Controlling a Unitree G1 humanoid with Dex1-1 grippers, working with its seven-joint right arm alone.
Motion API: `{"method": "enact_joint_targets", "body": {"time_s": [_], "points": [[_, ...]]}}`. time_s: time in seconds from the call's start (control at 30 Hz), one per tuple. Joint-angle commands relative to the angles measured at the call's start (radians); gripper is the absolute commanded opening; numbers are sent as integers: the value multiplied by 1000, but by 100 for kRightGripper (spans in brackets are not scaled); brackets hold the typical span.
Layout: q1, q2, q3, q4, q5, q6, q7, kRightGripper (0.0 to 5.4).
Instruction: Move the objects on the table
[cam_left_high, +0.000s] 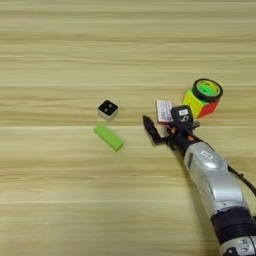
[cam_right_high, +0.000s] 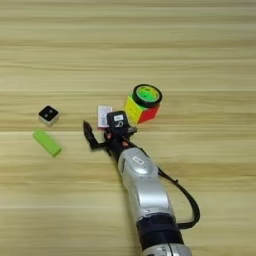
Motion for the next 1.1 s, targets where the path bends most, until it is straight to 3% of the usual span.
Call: {"method": "enact_joint_targets", "body": {"time_s": [0.03, 0.4, 0.7, 0.9, 1.1], "points": [[-48, -4, -5, -14, 3, -22, -2, 430], [-39, 2, 14, -16, 3, -21, 11, 316], [-20, 58, 85, -33, -6, -10, 21, 214], [-39, 88, 140, -32, -32, -4, 23, 210], [-46, 93, 144, -24, -39, -6, 19, 210]]}}
